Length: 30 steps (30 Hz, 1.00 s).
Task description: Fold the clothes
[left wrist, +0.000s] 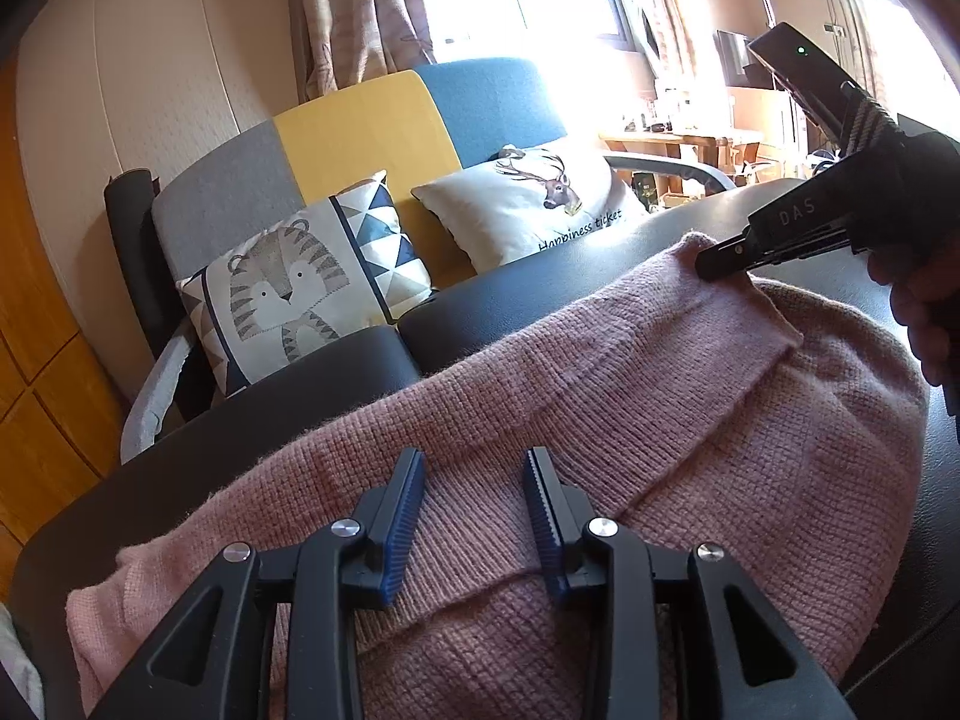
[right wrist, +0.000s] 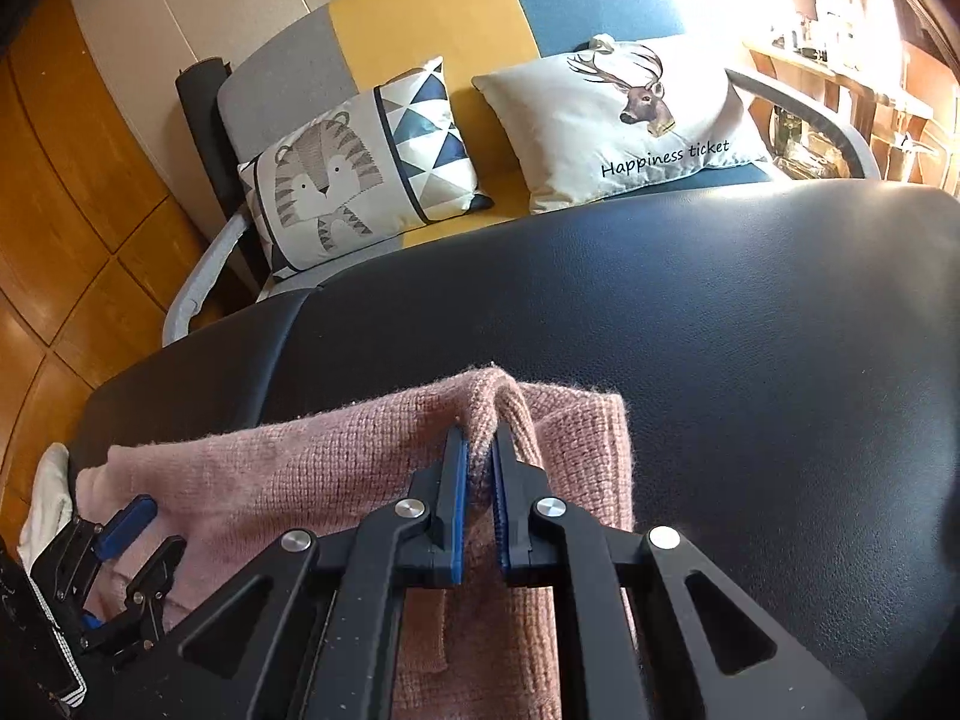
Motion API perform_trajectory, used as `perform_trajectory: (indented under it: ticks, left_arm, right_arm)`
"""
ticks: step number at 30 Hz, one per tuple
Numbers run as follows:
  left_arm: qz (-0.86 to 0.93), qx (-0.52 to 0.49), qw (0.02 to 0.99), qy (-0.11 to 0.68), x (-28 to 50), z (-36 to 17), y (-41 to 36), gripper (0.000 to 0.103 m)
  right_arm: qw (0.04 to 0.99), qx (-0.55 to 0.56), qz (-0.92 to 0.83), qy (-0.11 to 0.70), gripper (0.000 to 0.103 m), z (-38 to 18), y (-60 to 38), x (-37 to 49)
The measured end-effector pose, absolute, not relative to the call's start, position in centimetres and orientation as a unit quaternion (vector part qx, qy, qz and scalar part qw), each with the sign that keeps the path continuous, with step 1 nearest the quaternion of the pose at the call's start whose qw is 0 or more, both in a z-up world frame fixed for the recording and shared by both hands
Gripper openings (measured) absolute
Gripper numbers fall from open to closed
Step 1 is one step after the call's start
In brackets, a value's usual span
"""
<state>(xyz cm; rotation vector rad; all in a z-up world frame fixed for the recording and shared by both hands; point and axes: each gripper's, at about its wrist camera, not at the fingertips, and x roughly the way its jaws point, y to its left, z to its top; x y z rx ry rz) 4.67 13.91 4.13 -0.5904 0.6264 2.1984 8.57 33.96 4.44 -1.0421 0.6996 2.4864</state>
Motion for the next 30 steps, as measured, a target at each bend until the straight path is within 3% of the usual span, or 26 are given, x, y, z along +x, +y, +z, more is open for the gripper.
perform_trajectory:
  ticks: [10,18,25,30]
  left_arm:
    - [0.861,-0.234,0.384,0.239,4.6,4.2,13.8,0.036]
    - [0.860,-0.238,0.387,0.232,4.6,4.1,13.7,0.037]
    - [0.859,-0.242,0.390,0.226,4.5,4.0,13.5,0.038]
    - [0.858,-0.246,0.392,0.221,4.4,4.0,13.4,0.039]
  right_arm:
    - [0.209,-0.364,0.882,0.215,0.006,4.9,34.2,7.3]
    - [0.220,-0.380,0.875,0.204,0.006,2.3,34.6,7.3]
    - [0.207,-0.371,0.877,0.223,0.015,2.4,34.8,8.0]
    - [0.199,-0.362,0.880,0.234,0.032,3.7,34.3,9.0]
